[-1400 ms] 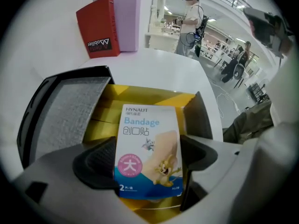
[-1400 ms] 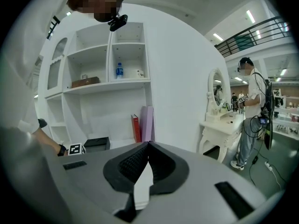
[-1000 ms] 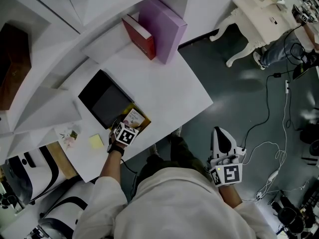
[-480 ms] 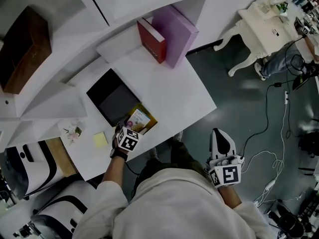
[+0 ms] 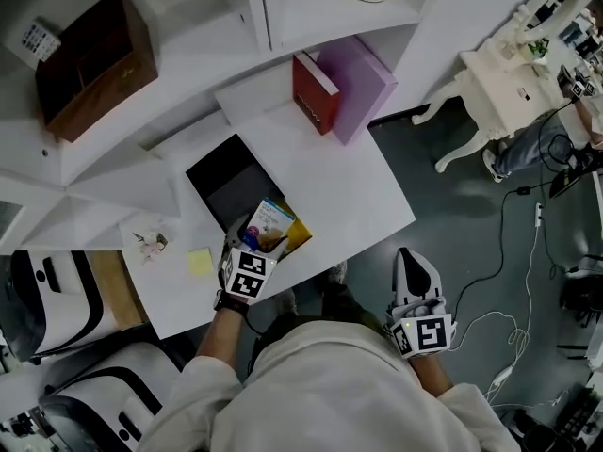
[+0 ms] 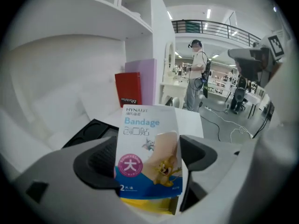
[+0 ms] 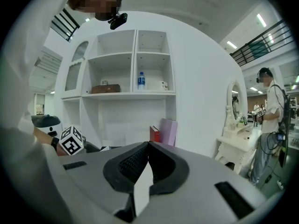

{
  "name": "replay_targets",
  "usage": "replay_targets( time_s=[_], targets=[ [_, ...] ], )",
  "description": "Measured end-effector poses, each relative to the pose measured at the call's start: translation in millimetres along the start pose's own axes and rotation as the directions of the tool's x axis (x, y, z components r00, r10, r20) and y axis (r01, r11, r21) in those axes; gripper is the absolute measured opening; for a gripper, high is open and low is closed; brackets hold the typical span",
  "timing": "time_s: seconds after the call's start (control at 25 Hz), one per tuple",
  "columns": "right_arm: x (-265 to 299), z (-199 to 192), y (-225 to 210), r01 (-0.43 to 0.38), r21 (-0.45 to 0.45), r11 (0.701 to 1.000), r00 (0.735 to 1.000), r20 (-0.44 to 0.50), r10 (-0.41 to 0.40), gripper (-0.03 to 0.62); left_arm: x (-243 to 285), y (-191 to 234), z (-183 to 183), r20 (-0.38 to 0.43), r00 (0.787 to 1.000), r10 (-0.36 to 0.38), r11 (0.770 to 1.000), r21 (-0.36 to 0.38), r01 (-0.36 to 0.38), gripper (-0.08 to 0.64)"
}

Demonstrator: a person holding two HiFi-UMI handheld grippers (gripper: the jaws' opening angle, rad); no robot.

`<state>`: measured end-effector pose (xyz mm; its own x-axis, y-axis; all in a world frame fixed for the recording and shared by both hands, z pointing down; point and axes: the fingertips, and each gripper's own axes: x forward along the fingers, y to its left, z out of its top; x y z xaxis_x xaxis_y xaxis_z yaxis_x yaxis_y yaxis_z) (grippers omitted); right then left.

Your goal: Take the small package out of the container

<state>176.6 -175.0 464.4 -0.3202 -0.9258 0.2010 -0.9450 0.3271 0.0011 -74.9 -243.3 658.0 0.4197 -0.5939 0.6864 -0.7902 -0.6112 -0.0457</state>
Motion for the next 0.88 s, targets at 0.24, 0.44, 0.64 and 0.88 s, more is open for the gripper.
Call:
replay_targets(
  time_s=[0.24, 0.44, 0.64, 0.88],
  targets=[
    [6.6, 15.4, 24.6, -0.041, -0.020, 0.999, 0.999, 0.033, 0.042, 0.025, -51.9, 11.0, 49.7, 0.147, 0.987, 0.065, 0.998, -0.032, -0.061, 0.425],
    [14.1, 29.2, 45.1, -0.079, -0.038, 0.996, 0.995, 0.062, 0.081, 0.025, -95.9, 22.1, 80.9, 0.258, 0.958, 0.123, 0.992, -0.049, -0.114, 0.425],
    [19.8, 40.3, 59.7, -0.100, -0.055, 0.993, 0.991, 0.081, 0.104, 0.025, -134.9, 30.6, 102.9, 0.349, 0.922, 0.165, 0.986, -0.050, -0.158, 0.425],
    [25.4, 53.0, 73.6, -0.121, -0.072, 0.990, 0.986, 0.108, 0.128, 0.025, -173.1, 38.1, 124.0, 0.428, 0.882, 0.197, 0.980, -0.058, -0.190, 0.425]
  ],
)
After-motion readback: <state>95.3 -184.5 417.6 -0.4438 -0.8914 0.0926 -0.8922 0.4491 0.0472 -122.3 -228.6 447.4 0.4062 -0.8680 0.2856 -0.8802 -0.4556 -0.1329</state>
